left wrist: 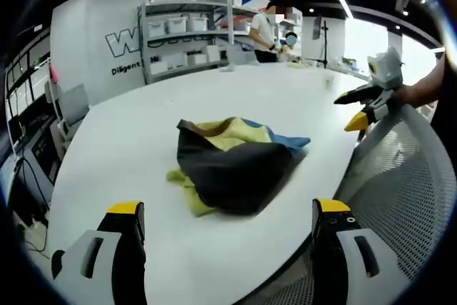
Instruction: Fold the garment on the visible template until the final outline fits inside the template.
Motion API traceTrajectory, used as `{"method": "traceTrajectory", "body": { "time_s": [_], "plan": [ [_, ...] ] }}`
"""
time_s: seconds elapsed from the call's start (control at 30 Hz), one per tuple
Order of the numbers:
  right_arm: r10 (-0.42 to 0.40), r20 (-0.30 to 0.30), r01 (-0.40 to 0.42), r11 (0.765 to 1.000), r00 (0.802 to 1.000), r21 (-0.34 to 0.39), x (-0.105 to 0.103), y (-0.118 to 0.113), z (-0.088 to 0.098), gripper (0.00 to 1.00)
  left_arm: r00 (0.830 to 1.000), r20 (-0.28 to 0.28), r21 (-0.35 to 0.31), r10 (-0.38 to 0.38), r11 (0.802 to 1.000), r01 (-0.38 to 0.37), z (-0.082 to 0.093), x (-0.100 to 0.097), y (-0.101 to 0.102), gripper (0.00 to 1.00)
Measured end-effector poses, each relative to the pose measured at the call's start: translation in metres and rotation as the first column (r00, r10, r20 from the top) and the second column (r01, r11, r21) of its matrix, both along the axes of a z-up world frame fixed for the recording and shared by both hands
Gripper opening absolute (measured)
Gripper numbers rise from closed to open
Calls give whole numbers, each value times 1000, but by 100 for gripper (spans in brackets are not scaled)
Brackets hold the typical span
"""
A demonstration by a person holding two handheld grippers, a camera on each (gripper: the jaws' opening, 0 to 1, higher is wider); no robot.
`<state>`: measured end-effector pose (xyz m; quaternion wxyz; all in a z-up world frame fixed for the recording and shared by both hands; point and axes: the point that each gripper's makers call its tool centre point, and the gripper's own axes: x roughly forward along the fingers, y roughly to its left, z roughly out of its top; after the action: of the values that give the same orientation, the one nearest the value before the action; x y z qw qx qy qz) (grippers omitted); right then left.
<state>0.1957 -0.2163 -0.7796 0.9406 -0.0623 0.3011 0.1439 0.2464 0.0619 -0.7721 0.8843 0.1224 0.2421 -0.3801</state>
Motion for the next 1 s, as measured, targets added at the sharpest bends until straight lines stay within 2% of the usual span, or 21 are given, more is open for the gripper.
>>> {"method": "traceTrajectory", "body": {
  "time_s": [0.67,1.0],
  "plan": [
    [7,-15,-7,1000,1000,6,-1,2,-2,80,1000,-18,11,24,1000,-24,-4,2,4,91],
    [13,-2,-13,1000,1000,4,0,2,0,84,1000,-16,15,12,1000,-12,-4,1,3,94]
  ]
}}
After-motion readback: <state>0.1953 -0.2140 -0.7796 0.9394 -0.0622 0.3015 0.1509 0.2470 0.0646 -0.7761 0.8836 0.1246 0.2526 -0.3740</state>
